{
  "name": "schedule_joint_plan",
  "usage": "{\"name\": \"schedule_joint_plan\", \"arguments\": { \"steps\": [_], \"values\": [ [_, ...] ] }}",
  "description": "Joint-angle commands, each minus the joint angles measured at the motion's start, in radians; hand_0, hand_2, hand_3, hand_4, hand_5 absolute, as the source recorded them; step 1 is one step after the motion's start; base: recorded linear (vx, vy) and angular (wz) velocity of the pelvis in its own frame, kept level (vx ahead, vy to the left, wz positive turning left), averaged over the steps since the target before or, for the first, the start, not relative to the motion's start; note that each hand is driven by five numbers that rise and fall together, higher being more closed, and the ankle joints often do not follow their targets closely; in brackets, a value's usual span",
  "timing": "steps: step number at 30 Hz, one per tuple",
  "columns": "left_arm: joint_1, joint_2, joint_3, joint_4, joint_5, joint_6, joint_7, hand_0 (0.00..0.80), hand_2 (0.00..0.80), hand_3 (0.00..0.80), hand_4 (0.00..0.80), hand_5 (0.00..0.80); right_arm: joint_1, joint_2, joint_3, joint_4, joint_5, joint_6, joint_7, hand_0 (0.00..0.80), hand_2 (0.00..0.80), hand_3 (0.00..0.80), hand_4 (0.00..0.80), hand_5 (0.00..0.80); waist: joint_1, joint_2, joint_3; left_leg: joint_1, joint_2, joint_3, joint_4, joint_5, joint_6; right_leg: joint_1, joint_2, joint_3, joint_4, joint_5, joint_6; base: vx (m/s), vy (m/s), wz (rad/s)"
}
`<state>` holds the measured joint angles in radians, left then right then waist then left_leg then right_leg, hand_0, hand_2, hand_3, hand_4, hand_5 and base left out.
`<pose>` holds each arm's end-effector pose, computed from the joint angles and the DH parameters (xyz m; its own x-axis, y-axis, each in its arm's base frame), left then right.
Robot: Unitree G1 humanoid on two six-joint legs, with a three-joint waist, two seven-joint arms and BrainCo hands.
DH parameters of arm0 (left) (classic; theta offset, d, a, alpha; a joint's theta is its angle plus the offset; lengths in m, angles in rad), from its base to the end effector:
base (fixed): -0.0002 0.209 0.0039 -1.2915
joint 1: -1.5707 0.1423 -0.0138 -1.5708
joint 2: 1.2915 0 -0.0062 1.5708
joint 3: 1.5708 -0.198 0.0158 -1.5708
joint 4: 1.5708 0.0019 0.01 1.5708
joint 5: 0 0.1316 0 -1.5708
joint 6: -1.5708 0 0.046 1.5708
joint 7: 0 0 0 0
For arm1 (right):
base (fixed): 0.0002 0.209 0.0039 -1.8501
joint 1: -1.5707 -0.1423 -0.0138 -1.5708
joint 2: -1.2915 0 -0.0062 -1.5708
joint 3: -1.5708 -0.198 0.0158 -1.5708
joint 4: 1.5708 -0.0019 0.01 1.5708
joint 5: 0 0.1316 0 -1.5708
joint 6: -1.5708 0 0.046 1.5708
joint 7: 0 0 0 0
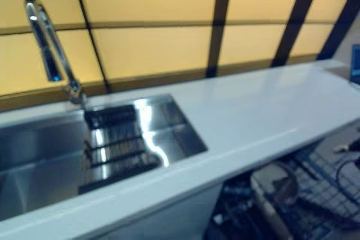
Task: Take plates into dishwasher
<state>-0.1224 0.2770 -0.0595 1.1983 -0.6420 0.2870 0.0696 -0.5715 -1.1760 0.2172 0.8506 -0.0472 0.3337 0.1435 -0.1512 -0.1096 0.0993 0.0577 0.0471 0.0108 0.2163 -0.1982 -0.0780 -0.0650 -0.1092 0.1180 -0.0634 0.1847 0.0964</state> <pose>0.1105 0.2355 -0.1112 0.2118 0.1507 -0.9656 -0.4942 0.8689 0.0272 0.2276 -0.4270 0.1819 0.6765 -0.6899 -0.2577 0.1136 0.4435 -0.8891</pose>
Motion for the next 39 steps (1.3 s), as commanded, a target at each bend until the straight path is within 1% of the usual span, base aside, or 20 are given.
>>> {"name": "schedule_joint_plan", "arguments": {
  "steps": [1,5,10,12,15,16,17,18,19,20,22,26,27,30,31,32,33,34,37,39],
  "values": [
    [-0.008,0.091,0.005,0.009,0.018,-0.021,0.039,0.000,0.000,0.000,0.000,0.000,-0.080,-0.018,0.015,0.034,0.011,-0.024,-0.037,0.000,0.000,0.000,0.000,0.000,0.030,-0.061,0.004,0.053,-0.014,0.015,0.009,-0.046,0.066,-0.079,-0.102,-0.006,0.047,0.090,0.129,-0.259,0.198,-0.08],
    [0.007,0.135,0.057,0.045,0.058,-0.019,0.039,0.000,0.000,0.000,0.000,0.000,-0.165,-0.026,0.052,0.152,0.016,-0.067,-0.036,0.000,0.000,0.000,0.000,0.000,0.054,-0.066,0.012,0.058,-0.026,0.010,0.087,-0.106,0.085,-0.077,-0.123,0.001,-0.003,0.099,0.136,-0.163,0.106,-0.16],
    [0.027,0.163,0.073,0.049,0.134,-0.041,-0.011,0.000,0.000,0.000,0.000,0.000,-0.170,-0.041,0.064,0.165,0.023,-0.045,-0.032,0.000,0.000,0.000,0.000,0.000,0.064,-0.067,0.009,0.070,-0.028,0.008,0.124,-0.144,0.094,-0.068,-0.136,0.009,0.021,0.111,0.141,-0.075,0.037,0.18],
    [0.008,0.181,0.060,0.039,0.154,-0.046,-0.046,0.000,0.000,0.000,0.000,0.000,-0.146,-0.047,0.051,0.146,0.012,-0.028,-0.032,0.000,0.000,0.000,0.000,0.000,0.057,-0.067,0.002,0.067,-0.052,0.013,0.130,-0.157,0.102,-0.066,-0.147,0.014,0.022,0.129,0.144,-0.051,0.114,0.24],
    [0.000,0.176,0.052,0.032,0.153,-0.037,-0.072,0.000,0.000,0.000,0.000,0.000,-0.088,-0.052,0.012,0.104,0.000,-0.006,-0.020,0.000,0.000,0.000,0.000,0.000,0.048,-0.055,-0.009,0.078,-0.086,0.013,0.093,-0.140,0.109,-0.083,-0.138,-0.021,-0.016,0.137,0.147,-0.046,0.184,0.30],
    [0.018,0.170,0.054,0.026,0.140,-0.038,-0.069,0.000,0.000,0.000,0.000,0.000,-0.060,-0.050,-0.009,0.059,-0.005,0.003,-0.010,0.000,0.000,0.000,0.000,0.000,0.062,-0.024,-0.008,0.097,-0.081,0.025,0.041,-0.092,0.086,-0.106,-0.114,-0.137,-0.024,0.130,0.147,-0.157,0.163,0.03],
    [0.030,0.170,0.058,0.027,0.130,-0.041,-0.063,0.000,0.000,0.000,0.000,0.000,-0.059,-0.041,-0.012,0.037,-0.006,0.008,-0.008,0.000,0.000,0.000,0.000,0.000,0.067,-0.025,-0.006,0.100,-0.090,0.038,0.007,-0.053,0.075,-0.110,-0.113,-0.191,-0.012,0.134,0.143,-0.292,0.216,-0.55],
    [0.055,0.173,0.075,0.027,0.105,-0.035,-0.058,0.000,0.000,0.000,0.000,0.000,-0.080,-0.037,-0.003,-0.021,-0.019,0.041,0.017,0.000,0.000,0.000,0.000,0.000,0.075,-0.003,0.004,0.124,-0.086,0.060,-0.076,-0.003,0.076,-0.109,-0.088,-0.202,0.058,0.142,0.132,-0.259,0.123,-0.84],
    [0.058,0.175,0.079,0.028,0.102,-0.031,-0.058,0.000,0.000,0.000,0.000,0.000,-0.086,-0.035,-0.001,-0.031,-0.022,0.048,0.020,0.000,0.000,0.000,0.000,0.000,0.074,-0.005,0.002,0.125,-0.091,0.062,-0.095,0.013,0.078,-0.114,-0.090,-0.202,0.071,0.144,0.130,-0.396,0.123,-1.23],
    [0.064,0.184,0.093,0.039,0.104,-0.012,-0.064,0.000,0.000,0.000,0.000,0.000,-0.132,-0.031,0.025,-0.034,-0.024,0.060,0.027,0.000,0.000,0.000,0.000,0.000,0.091,0.015,-0.004,0.128,-0.084,0.074,-0.186,0.076,0.081,-0.097,-0.069,-0.204,0.156,0.126,0.116,-0.415,0.028,-1.19],
    [0.064,0.184,0.096,0.067,0.097,-0.005,-0.052,0.000,0.000,0.000,0.000,0.000,-0.163,-0.028,0.031,0.010,-0.022,0.032,0.021,0.000,0.000,0.000,0.000,0.000,0.122,0.027,-0.032,0.089,-0.073,0.075,-0.257,0.144,0.087,-0.031,-0.070,-0.203,0.208,0.073,0.099,-0.536,-0.081,-0.95],
    [0.073,0.185,0.101,0.103,0.099,-0.016,-0.047,0.000,0.000,0.000,0.000,0.000,-0.166,-0.046,0.031,0.077,-0.014,-0.005,0.013,0.000,0.000,0.000,0.000,0.000,0.162,0.030,-0.070,0.018,-0.055,0.060,-0.252,0.172,0.093,0.068,-0.090,-0.164,0.262,0.019,0.081,-0.350,-0.164,-0.45],
    [0.078,0.196,0.104,0.118,0.108,-0.021,-0.061,0.000,0.000,0.000,0.000,0.000,-0.151,-0.052,0.023,0.109,-0.011,-0.022,0.006,0.000,0.000,0.000,0.000,0.000,0.185,0.023,-0.089,-0.030,-0.043,0.058,-0.232,0.175,0.095,0.120,-0.110,-0.153,0.271,0.017,0.077,-0.296,-0.173,-0.30],
    [0.077,0.204,0.103,0.121,0.124,-0.017,-0.072,0.000,0.000,0.000,0.000,0.000,-0.140,-0.052,0.016,0.147,-0.016,-0.033,0.005,0.000,0.000,0.000,0.000,0.000,0.200,0.008,-0.099,-0.071,-0.032,0.055,-0.199,0.170,0.089,0.152,-0.109,-0.130,0.255,-0.009,0.079,-0.288,-0.195,-0.23],
    [0.071,0.204,0.101,0.119,0.139,-0.016,-0.073,0.000,0.000,0.000,0.000,0.000,-0.137,-0.058,0.017,0.163,-0.029,-0.041,0.006,0.000,0.000,0.000,0.000,0.000,0.204,0.000,-0.096,-0.094,-0.026,0.044,-0.172,0.168,0.083,0.159,-0.077,-0.127,0.214,-0.086,0.075,-0.193,-0.153,-0.39],
    [0.065,0.199,0.103,0.115,0.138,-0.025,-0.059,0.000,0.000,0.000,0.000,0.000,-0.129,-0.053,0.008,0.174,-0.025,-0.056,-0.006,0.000,0.000,0.000,0.000,0.000,0.219,-0.011,-0.095,-0.119,-0.019,0.051,-0.153,0.172,0.076,0.184,-0.071,-0.172,0.170,-0.141,0.076,-0.197,-0.158,-0.17],
    [0.064,0.198,0.103,0.114,0.136,-0.029,-0.055,0.000,0.000,0.000,0.000,0.000,-0.126,-0.052,0.004,0.175,-0.026,-0.059,-0.008,0.000,0.000,0.000,0.000,0.000,0.221,-0.014,-0.094,-0.123,-0.017,0.053,-0.149,0.174,0.073,0.190,-0.072,-0.183,0.161,-0.148,0.076,-0.231,-0.191,0.21],
    [0.053,0.191,0.108,0.096,0.116,-0.035,-0.039,0.000,0.000,0.000,0.000,0.000,-0.120,-0.046,-0.008,0.168,-0.040,-0.052,0.009,0.000,0.000,0.000,0.000,0.000,0.228,-0.020,-0.089,-0.162,0.000,0.079,-0.133,0.188,0.058,0.218,-0.045,-0.185,0.109,-0.205,0.074,-0.194,-0.153,0.20],
    [0.024,0.171,0.101,0.068,0.092,-0.020,-0.035,0.000,0.000,0.000,0.000,0.000,-0.122,-0.043,-0.008,0.123,-0.049,-0.009,0.014,0.000,0.000,0.000,0.000,0.000,0.234,-0.022,-0.084,-0.211,0.011,0.098,-0.140,0.226,0.043,0.246,-0.017,-0.169,0.091,-0.230,0.066,-0.259,-0.150,-0.07],
    [0.013,0.145,0.082,0.063,0.094,-0.037,-0.025,0.000,0.000,0.000,0.000,0.000,-0.109,-0.049,-0.018,0.115,-0.040,-0.017,-0.003,0.000,0.000,0.000,0.000,0.000,0.235,-0.028,-0.087,-0.234,0.002,0.102,-0.160,0.244,0.043,0.267,0.003,-0.163,0.074,-0.237,0.057,-0.234,-0.150,0.12]
  ]
}}
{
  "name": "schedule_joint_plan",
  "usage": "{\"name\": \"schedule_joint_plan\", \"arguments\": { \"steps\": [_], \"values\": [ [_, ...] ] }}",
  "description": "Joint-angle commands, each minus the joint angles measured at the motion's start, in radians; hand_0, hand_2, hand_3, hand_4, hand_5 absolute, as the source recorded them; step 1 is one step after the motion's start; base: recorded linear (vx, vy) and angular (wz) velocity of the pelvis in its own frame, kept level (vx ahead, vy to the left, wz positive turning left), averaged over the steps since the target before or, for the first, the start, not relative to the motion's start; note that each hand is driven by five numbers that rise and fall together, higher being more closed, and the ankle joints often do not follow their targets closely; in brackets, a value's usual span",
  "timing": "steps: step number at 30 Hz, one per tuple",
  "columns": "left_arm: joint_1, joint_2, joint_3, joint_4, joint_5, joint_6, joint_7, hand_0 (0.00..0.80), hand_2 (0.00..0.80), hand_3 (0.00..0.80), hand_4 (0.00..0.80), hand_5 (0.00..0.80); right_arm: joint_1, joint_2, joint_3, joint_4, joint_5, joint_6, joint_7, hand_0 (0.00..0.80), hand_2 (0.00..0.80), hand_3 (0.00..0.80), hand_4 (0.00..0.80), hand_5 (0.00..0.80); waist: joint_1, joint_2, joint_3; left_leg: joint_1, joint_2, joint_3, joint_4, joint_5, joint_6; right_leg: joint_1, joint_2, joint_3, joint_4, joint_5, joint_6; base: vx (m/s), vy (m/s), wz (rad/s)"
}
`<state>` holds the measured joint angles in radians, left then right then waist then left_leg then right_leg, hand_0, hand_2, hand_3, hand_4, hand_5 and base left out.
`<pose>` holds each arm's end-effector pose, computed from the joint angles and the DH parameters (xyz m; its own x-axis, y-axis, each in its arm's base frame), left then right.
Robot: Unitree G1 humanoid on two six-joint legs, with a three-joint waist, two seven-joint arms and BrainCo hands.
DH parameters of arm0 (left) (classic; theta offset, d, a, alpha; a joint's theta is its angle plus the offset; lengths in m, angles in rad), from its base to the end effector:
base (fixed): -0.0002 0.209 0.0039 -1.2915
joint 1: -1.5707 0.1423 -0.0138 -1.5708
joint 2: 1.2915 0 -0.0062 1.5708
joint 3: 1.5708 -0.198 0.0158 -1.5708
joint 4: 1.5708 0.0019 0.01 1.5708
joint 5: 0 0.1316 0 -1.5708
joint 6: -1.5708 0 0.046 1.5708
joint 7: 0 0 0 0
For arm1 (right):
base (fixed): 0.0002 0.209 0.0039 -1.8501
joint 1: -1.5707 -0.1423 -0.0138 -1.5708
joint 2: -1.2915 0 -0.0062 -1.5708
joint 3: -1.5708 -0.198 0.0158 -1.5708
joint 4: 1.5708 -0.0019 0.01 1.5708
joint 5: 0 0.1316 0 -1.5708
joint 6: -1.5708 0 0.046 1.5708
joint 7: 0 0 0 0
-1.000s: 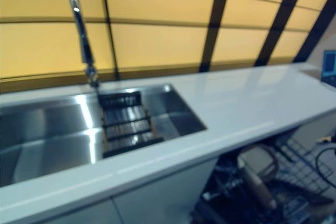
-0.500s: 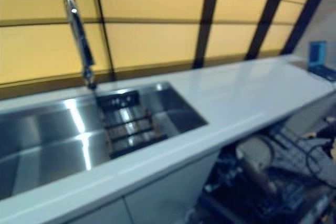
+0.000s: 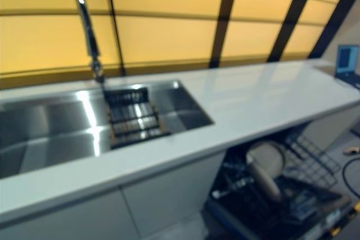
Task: Take plates into dishwasher
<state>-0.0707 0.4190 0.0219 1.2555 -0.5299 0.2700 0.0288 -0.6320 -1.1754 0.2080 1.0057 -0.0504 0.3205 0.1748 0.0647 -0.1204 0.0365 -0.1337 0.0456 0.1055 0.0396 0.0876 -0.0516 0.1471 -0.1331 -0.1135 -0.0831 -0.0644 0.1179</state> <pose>0.0816 0.2933 -0.0989 0.1388 0.3024 -0.9430 -0.4995 0.8436 0.1970 0.2198 -0.4409 0.1831 0.6041 -0.7359 -0.3059 0.1539 0.4843 -0.8613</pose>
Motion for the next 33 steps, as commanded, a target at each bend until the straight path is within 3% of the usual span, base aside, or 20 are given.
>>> {"name": "schedule_joint_plan", "arguments": {
  "steps": [1,6,11,14,16,17,18,20,21,22,25,26,27,30,33],
  "values": [
    [-0.042,0.001,-0.005,0.003,-0.031,-0.021,0.023,0.000,0.000,0.000,0.000,0.000,-0.035,-0.053,-0.020,-0.043,-0.025,-0.003,-0.036,0.000,0.000,0.000,0.000,0.000,0.014,-0.017,-0.028,-0.039,0.000,0.005,-0.003,-0.031,0.013,0.050,0.035,0.062,0.087,0.013,0.033,-0.154,-0.103,0.13],
    [-0.024,-0.013,-0.006,0.007,-0.018,0.001,0.024,0.000,0.000,0.000,0.000,0.000,0.019,-0.049,-0.063,-0.098,-0.023,0.056,-0.003,0.000,0.000,0.000,0.000,0.000,-0.010,0.003,-0.020,0.013,-0.001,-0.021,-0.101,0.019,-0.001,0.014,0.073,0.062,0.122,-0.008,0.002,-0.183,-0.121,0.03],
    [0.049,0.000,0.057,0.031,-0.043,-0.003,0.044,0.000,0.000,0.000,0.000,0.000,0.042,-0.029,-0.085,-0.062,-0.079,0.041,0.054,0.000,0.000,0.000,0.000,0.000,0.017,0.033,0.017,-0.105,0.025,-0.015,-0.123,0.122,-0.057,0.049,0.166,0.091,0.122,-0.070,-0.078,-0.164,-0.184,-0.01],
    [0.077,0.000,0.080,0.041,-0.047,-0.017,0.037,0.000,0.000,0.000,0.000,0.000,0.076,-0.017,-0.104,-0.027,-0.093,0.032,0.071,0.000,0.000,0.000,0.000,0.000,0.030,0.040,0.059,-0.168,0.018,-0.003,-0.124,0.122,-0.061,0.055,0.193,0.109,0.121,-0.050,-0.094,-0.197,-0.139,-0.06],
    [0.071,0.007,0.090,0.041,-0.053,-0.013,0.027,0.000,0.000,0.000,0.000,0.000,0.108,0.008,-0.112,-0.019,-0.090,0.037,0.068,0.000,0.000,0.000,0.000,0.000,0.018,0.046,0.072,-0.114,0.023,0.018,-0.101,0.107,-0.050,0.036,0.193,0.095,0.115,-0.031,-0.092,-0.266,-0.082,0.10],
    [0.061,0.010,0.091,0.039,-0.048,-0.010,0.020,0.000,0.000,0.000,0.000,0.000,0.134,0.023,-0.123,-0.019,-0.068,0.048,0.053,0.000,0.000,0.000,0.000,0.000,0.000,0.047,0.074,-0.084,0.040,0.055,-0.043,0.104,-0.047,0.023,0.184,0.072,0.109,-0.015,-0.090,-0.319,-0.069,0.32],
    [0.046,0.010,0.088,0.036,-0.051,-0.008,0.017,0.000,0.000,0.000,0.000,0.000,0.175,0.035,-0.150,-0.018,-0.027,0.055,0.030,0.000,0.000,0.000,0.000,0.000,-0.029,0.032,0.079,-0.057,0.056,0.090,0.048,0.060,-0.035,0.011,0.160,0.038,0.102,0.003,-0.089,-0.388,-0.061,0.43],
    [0.028,0.005,0.078,0.034,-0.068,-0.016,0.023,0.000,0.000,0.000,0.000,0.000,0.233,0.058,-0.193,-0.015,-0.002,0.041,0.009,0.000,0.000,0.000,0.000,0.000,-0.061,0.008,0.073,-0.007,0.057,0.089,0.130,-0.030,-0.009,-0.021,0.121,0.011,0.094,0.039,-0.079,-0.320,-0.022,0.61],
    [0.013,-0.005,0.073,0.032,-0.071,-0.028,0.026,0.000,0.000,0.000,0.000,0.000,0.295,0.079,-0.239,-0.013,-0.001,0.021,0.003,0.000,0.000,0.000,0.000,0.000,-0.096,-0.004,0.059,0.067,0.059,0.090,0.187,-0.088,0.004,-0.055,0.098,-0.006,0.085,0.069,-0.071,-0.353,-0.008,0.50],
    [0.000,-0.008,0.076,0.028,-0.052,-0.030,0.017,0.000,0.000,0.000,0.000,0.000,0.351,0.091,-0.274,-0.021,0.017,0.022,-0.003,0.000,0.000,0.000,0.000,0.000,-0.134,-0.006,0.041,0.149,0.066,0.099,0.218,-0.102,0.002,-0.091,0.091,-0.025,0.081,0.092,-0.072,-0.352,0.004,0.25],
    [-0.019,-0.013,0.072,0.018,-0.025,-0.034,-0.004,0.000,0.000,0.000,0.000,0.000,0.451,0.123,-0.339,-0.027,0.036,0.022,-0.023,0.000,0.000,0.000,0.000,0.000,-0.184,0.022,0.011,0.283,0.074,0.090,0.158,-0.120,-0.015,-0.139,0.102,-0.088,0.107,0.093,-0.078,-0.251,0.074,0.63],
    [-0.028,-0.017,0.052,0.009,-0.033,-0.029,-0.011,0.000,0.000,0.000,0.000,0.000,0.508,0.150,-0.370,-0.036,0.072,0.022,-0.048,0.000,0.000,0.000,0.000,0.000,-0.198,0.058,0.008,0.357,0.032,0.058,-0.016,-0.160,-0.022,-0.174,0.118,-0.127,0.148,0.087,-0.073,-0.217,0.120,1.07],
    [-0.032,-0.020,0.040,0.009,-0.034,-0.032,-0.017,0.000,0.000,0.000,0.000,0.000,0.532,0.167,-0.385,-0.042,0.084,0.035,-0.059,0.000,0.000,0.000,0.000,0.000,-0.198,0.066,0.010,0.349,0.005,0.045,-0.062,-0.170,-0.015,-0.188,0.118,-0.139,0.168,0.085,-0.070,-0.174,0.113,0.64],
    [-0.034,-0.026,0.025,0.014,-0.045,-0.040,-0.020,0.000,0.000,0.000,0.000,0.000,0.553,0.203,-0.398,-0.031,0.074,0.058,-0.052,0.000,0.000,0.000,0.000,0.000,-0.188,0.063,0.024,0.315,-0.030,0.006,-0.067,-0.177,0.005,-0.215,0.113,-0.129,0.179,0.102,-0.053,-0.190,0.025,0.77],
    [-0.031,-0.020,0.023,0.038,-0.056,-0.053,-0.028,0.000,0.000,0.000,0.000,0.000,0.511,0.204,-0.367,0.049,0.095,0.043,-0.065,0.000,0.000,0.000,0.000,0.000,-0.175,0.064,0.031,0.314,-0.035,0.009,-0.097,-0.166,0.013,-0.213,0.119,-0.111,0.154,0.116,-0.043,-0.181,0.029,0.32]
  ]
}}
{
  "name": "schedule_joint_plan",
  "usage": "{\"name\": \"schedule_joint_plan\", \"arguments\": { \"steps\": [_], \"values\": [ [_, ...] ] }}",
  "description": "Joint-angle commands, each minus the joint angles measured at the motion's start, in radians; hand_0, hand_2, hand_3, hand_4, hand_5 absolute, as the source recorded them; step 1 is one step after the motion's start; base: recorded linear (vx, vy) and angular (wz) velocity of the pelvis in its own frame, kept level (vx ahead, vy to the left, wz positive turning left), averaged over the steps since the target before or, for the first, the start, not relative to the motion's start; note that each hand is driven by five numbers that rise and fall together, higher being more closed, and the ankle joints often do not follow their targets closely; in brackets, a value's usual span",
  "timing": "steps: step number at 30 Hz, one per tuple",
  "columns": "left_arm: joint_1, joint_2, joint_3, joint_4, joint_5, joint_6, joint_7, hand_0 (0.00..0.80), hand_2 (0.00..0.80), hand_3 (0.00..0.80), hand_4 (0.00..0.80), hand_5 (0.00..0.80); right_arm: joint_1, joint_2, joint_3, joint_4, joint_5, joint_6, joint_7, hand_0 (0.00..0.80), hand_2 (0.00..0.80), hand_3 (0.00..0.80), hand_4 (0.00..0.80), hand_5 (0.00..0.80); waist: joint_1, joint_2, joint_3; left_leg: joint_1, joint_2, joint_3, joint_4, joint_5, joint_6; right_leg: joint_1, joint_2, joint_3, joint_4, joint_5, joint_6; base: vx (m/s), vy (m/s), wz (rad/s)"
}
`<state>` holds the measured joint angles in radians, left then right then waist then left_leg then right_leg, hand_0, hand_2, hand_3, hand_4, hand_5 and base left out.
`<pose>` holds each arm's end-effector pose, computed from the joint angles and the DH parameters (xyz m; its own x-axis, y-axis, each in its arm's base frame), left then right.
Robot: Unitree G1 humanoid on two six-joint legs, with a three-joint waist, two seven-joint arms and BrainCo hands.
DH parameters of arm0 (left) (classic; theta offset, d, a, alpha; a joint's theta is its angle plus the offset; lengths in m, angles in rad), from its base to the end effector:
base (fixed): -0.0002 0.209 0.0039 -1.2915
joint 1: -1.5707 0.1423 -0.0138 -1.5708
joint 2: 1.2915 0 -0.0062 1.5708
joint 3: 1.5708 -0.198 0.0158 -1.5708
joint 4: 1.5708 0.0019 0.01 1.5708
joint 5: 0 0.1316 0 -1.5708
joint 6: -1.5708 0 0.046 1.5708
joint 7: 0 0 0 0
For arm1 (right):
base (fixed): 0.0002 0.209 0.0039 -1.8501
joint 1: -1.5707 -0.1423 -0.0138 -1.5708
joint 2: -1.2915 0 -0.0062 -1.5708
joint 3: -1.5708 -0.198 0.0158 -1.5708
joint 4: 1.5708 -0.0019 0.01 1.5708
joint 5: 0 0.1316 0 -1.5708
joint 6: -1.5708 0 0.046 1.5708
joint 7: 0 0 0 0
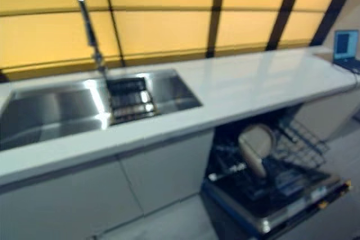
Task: Take plates into dishwasher
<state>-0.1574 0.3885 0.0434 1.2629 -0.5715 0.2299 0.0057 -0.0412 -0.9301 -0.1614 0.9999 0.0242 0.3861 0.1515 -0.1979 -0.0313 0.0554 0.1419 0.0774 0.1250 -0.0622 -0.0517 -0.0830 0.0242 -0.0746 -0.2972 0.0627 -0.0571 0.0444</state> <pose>0.1147 0.2822 -0.0951 0.2688 0.2603 -0.9274 -0.5345 0.8413 0.0812 0.1013 -0.4406 0.0411 0.2430 -0.6982 -0.6734 0.1698 0.7141 -0.6791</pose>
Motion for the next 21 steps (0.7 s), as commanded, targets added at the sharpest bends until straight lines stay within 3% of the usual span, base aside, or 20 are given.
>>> {"name": "schedule_joint_plan", "arguments": {
  "steps": [1,6,11,13,14,15,16,21],
  "values": [
    [0.059,0.007,0.000,0.043,-0.020,-0.018,-0.003,0.000,0.000,0.000,0.000,0.000,-0.091,-0.037,0.007,0.084,0.028,-0.027,-0.044,0.000,0.000,0.000,0.000,0.000,0.095,-0.028,0.010,0.030,-0.076,-0.015,-0.002,-0.021,0.054,-0.080,0.064,0.077,-0.011,0.111,0.030,-0.140,0.034,0.14],
    [0.059,0.004,0.003,0.055,-0.035,-0.024,-0.003,0.000,0.000,0.000,0.000,0.000,-0.115,-0.031,0.026,0.129,0.032,-0.017,-0.022,0.000,0.000,0.000,0.000,0.000,0.107,-0.037,-0.001,0.006,-0.107,-0.022,0.007,-0.017,0.071,-0.056,0.071,0.108,-0.060,0.123,0.034,-0.130,0.073,-0.02],
    [0.050,-0.002,-0.005,0.047,-0.021,-0.036,-0.012,0.000,0.000,0.000,0.000,0.000,-0.117,0.005,0.041,0.114,0.075,0.009,0.040,0.000,0.000,0.000,0.000,0.000,0.096,-0.050,0.007,0.018,-0.139,-0.017,-0.001,-0.019,0.078,-0.094,0.072,0.137,-0.107,0.208,0.077,-0.089,0.040,-0.04],
    [0.046,0.003,0.000,0.042,-0.014,-0.029,-0.017,0.000,0.000,0.000,0.000,0.000,-0.096,0.033,0.029,0.104,0.105,0.014,0.068,0.000,0.000,0.000,0.000,0.000,0.077,-0.050,0.016,0.034,-0.147,-0.042,-0.018,-0.015,0.077,-0.145,0.079,0.171,-0.114,0.261,0.100,-0.057,-0.020,-0.15],
    [0.044,0.001,0.000,0.037,-0.012,-0.023,-0.011,0.000,0.000,0.000,0.000,0.000,-0.077,0.059,0.019,0.102,0.125,0.019,0.073,0.000,0.000,0.000,0.000,0.000,0.061,-0.044,0.024,0.035,-0.147,-0.065,-0.021,-0.012,0.081,-0.175,0.088,0.227,-0.093,0.271,0.106,-0.052,-0.031,-0.17],
    [0.043,0.000,0.000,0.036,-0.013,-0.021,-0.009,0.000,0.000,0.000,0.000,0.000,-0.070,0.067,0.016,0.101,0.134,0.022,0.076,0.000,0.000,0.000,0.000,0.000,0.055,-0.042,0.025,0.034,-0.147,-0.073,-0.022,-0.010,0.084,-0.183,0.090,0.250,-0.085,0.274,0.107,-0.094,-0.075,-0.01],
    [0.042,0.003,-0.001,0.037,-0.014,-0.015,-0.006,0.000,0.000,0.000,0.000,0.000,-0.046,0.101,0.004,0.106,0.176,0.037,0.075,0.000,0.000,0.000,0.000,0.000,0.050,-0.037,0.028,0.023,-0.143,-0.087,-0.023,0.002,0.089,-0.191,0.073,0.284,-0.060,0.275,0.112,-0.161,-0.160,0.35],
    [0.077,0.035,0.037,0.073,0.015,-0.009,-0.027,0.000,0.000,0.000,0.000,0.000,-0.009,0.264,-0.010,0.170,0.333,0.017,0.060,0.000,0.000,0.000,0.000,0.000,0.096,-0.023,0.028,-0.016,-0.083,-0.032,-0.009,0.014,0.082,-0.133,-0.081,0.283,0.006,0.284,0.133,-0.170,-0.253,-0.07]
  ]
}}
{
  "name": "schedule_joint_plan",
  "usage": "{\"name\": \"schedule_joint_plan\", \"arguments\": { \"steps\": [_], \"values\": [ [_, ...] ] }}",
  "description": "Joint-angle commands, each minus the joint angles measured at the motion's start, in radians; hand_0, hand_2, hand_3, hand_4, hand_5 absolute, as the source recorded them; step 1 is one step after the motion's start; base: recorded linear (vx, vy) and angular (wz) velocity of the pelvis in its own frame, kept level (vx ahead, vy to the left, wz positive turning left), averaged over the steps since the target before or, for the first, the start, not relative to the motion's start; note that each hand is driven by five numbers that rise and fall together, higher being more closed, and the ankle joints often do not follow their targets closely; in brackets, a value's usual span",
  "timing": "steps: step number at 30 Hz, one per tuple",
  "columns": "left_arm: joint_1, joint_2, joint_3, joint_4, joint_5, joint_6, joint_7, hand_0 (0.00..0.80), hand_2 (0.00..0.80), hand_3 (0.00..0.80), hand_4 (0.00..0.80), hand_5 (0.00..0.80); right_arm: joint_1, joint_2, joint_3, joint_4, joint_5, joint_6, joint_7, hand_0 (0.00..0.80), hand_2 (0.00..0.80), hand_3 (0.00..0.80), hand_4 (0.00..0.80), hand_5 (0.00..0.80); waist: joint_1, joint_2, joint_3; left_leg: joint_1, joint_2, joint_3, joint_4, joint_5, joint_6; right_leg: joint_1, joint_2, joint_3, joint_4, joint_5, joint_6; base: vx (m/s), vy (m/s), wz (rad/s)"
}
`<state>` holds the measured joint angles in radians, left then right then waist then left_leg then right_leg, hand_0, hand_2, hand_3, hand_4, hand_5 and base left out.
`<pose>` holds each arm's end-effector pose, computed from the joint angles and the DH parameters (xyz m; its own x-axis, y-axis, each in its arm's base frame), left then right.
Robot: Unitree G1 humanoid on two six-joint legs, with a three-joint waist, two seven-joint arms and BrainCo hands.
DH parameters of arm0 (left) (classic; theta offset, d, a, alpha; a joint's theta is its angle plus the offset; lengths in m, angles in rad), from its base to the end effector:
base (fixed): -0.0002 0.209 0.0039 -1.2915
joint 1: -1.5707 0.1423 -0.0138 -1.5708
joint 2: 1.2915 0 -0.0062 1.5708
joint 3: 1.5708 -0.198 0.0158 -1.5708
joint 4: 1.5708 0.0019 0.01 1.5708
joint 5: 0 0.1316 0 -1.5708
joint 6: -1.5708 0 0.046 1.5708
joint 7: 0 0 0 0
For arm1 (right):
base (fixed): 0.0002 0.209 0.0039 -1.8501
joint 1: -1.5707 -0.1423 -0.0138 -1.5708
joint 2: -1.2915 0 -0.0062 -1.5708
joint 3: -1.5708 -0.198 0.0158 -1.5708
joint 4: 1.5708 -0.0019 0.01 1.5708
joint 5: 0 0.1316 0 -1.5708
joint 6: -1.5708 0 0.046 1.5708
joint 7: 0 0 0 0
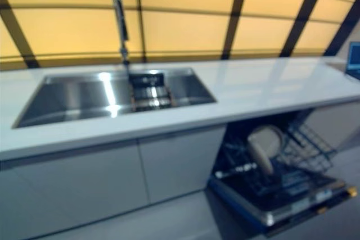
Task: Take plates into dishwasher
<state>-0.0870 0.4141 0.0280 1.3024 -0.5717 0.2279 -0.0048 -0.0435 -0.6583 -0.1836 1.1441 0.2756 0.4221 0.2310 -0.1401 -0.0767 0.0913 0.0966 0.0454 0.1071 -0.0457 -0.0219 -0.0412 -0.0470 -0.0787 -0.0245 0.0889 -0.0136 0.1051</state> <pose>0.0816 0.2926 -0.1000 0.1674 0.2813 -0.9449 -0.5393 0.8284 0.1511 0.0807 -0.3760 -0.0442 0.1765 -0.3291 -0.9276 0.3988 0.8855 -0.2383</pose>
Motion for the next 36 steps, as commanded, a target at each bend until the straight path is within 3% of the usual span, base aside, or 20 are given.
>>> {"name": "schedule_joint_plan", "arguments": {
  "steps": [1,3,5,7,10,15,20,26,28,30,32,36],
  "values": [
    [0.012,0.015,0.060,0.043,0.019,-0.006,-0.022,0.000,0.000,0.000,0.000,0.000,-0.004,0.017,0.013,0.041,0.079,-0.036,-0.026,0.000,0.000,0.000,0.000,0.000,0.048,0.024,-0.012,0.018,-0.035,-0.005,-0.016,-0.016,0.037,-0.044,-0.105,0.010,-0.026,0.239,0.073,-0.166,-0.366,-0.31],
    [0.023,0.043,0.085,0.057,0.042,0.009,-0.032,0.000,0.000,0.000,0.000,0.000,-0.012,0.087,0.030,0.100,0.143,-0.063,-0.037,0.000,0.000,0.000,0.000,0.000,0.083,0.010,-0.012,-0.008,0.031,0.013,0.071,-0.059,0.015,-0.009,-0.197,-0.001,-0.066,0.255,0.093,-0.120,-0.541,-0.31],
    [0.023,0.059,0.097,0.060,0.034,0.016,-0.033,0.000,0.000,0.000,0.000,0.000,-0.022,0.107,0.041,0.119,0.148,-0.080,-0.060,0.000,0.000,0.000,0.000,0.000,0.085,0.001,0.004,-0.016,0.085,0.024,0.135,-0.090,-0.008,-0.030,-0.235,-0.001,-0.068,0.263,0.107,-0.035,-0.424,-0.33],
    [0.022,0.062,0.100,0.059,0.025,0.013,-0.027,0.000,0.000,0.000,0.000,0.000,-0.025,0.120,0.047,0.125,0.168,-0.097,-0.092,0.000,0.000,0.000,0.000,0.000,0.094,-0.003,0.015,-0.038,0.114,0.028,0.167,-0.095,-0.019,-0.027,-0.232,-0.019,-0.052,0.228,0.114,-0.084,-0.270,-0.11],
    [0.016,0.030,0.096,0.042,-0.056,0.000,0.001,0.000,0.000,0.000,0.000,0.000,-0.019,0.153,0.050,0.132,0.240,-0.122,-0.127,0.000,0.000,0.000,0.000,0.000,0.094,0.007,0.021,-0.060,0.156,0.024,0.153,-0.047,-0.049,0.001,-0.197,-0.032,-0.063,0.167,0.124,-0.128,-0.173,0.00],
    [0.016,-0.050,0.072,0.029,-0.051,-0.023,-0.033,0.000,0.000,0.000,0.000,0.000,-0.025,0.186,0.031,0.123,0.384,-0.187,-0.106,0.000,0.000,0.000,0.000,0.000,0.098,0.047,0.018,-0.042,0.139,0.004,0.000,0.041,-0.079,0.038,-0.155,-0.083,-0.100,0.112,0.117,-0.097,-0.070,0.24],
    [0.038,-0.074,0.063,0.022,-0.053,-0.047,-0.037,0.000,0.000,0.000,0.000,0.000,-0.035,0.223,0.012,0.122,0.467,-0.221,-0.090,0.000,0.000,0.000,0.000,0.000,0.099,0.080,0.020,-0.039,0.131,-0.012,-0.042,0.062,-0.089,0.055,-0.140,-0.104,-0.106,0.093,0.103,-0.067,-0.079,0.07],
    [0.077,-0.072,0.091,0.035,-0.103,-0.062,-0.057,0.000,0.000,0.000,0.000,0.000,-0.036,0.253,0.008,0.126,0.557,-0.257,-0.051,0.000,0.000,0.000,0.000,0.000,0.108,0.109,0.021,-0.071,0.144,-0.034,-0.042,0.105,-0.105,0.088,-0.092,-0.134,-0.102,0.039,0.050,-0.010,-0.106,0.13],
    [0.081,-0.098,0.102,0.025,-0.102,-0.070,-0.061,0.000,0.000,0.000,0.000,0.000,-0.033,0.273,-0.004,0.129,0.618,-0.279,-0.038,0.000,0.000,0.000,0.000,0.000,0.109,0.115,0.026,-0.067,0.120,-0.027,-0.038,0.107,-0.098,0.100,-0.070,-0.121,-0.112,0.032,0.035,-0.021,-0.041,0.09],
    [0.070,-0.117,0.098,0.007,-0.091,-0.071,-0.081,0.000,0.000,0.000,0.000,0.000,-0.048,0.279,-0.012,0.128,0.639,-0.268,-0.028,0.000,0.000,0.000,0.000,0.000,0.109,0.113,0.042,-0.076,0.088,-0.021,0.015,0.077,-0.082,0.087,-0.086,-0.103,-0.092,0.037,0.032,-0.063,0.014,0.09],
    [0.058,-0.134,0.065,-0.006,-0.102,-0.071,-0.093,0.000,0.000,0.000,0.000,0.000,-0.060,0.276,-0.010,0.130,0.665,-0.271,-0.014,0.000,0.000,0.000,0.000,0.000,0.107,0.132,0.058,-0.088,0.081,0.002,0.002,0.092,-0.079,0.064,-0.090,-0.112,-0.067,0.040,0.032,-0.059,0.040,0.21],
    [0.049,-0.144,0.033,-0.022,-0.125,-0.077,-0.098,0.000,0.000,0.000,0.000,0.000,-0.088,0.265,-0.022,0.132,0.736,-0.254,0.019,0.000,0.000,0.000,0.000,0.000,0.119,0.156,0.083,-0.101,0.053,-0.011,-0.020,0.105,-0.068,0.042,-0.091,-0.117,-0.049,0.037,0.032,-0.059,-0.012,0.14]
  ]
}}
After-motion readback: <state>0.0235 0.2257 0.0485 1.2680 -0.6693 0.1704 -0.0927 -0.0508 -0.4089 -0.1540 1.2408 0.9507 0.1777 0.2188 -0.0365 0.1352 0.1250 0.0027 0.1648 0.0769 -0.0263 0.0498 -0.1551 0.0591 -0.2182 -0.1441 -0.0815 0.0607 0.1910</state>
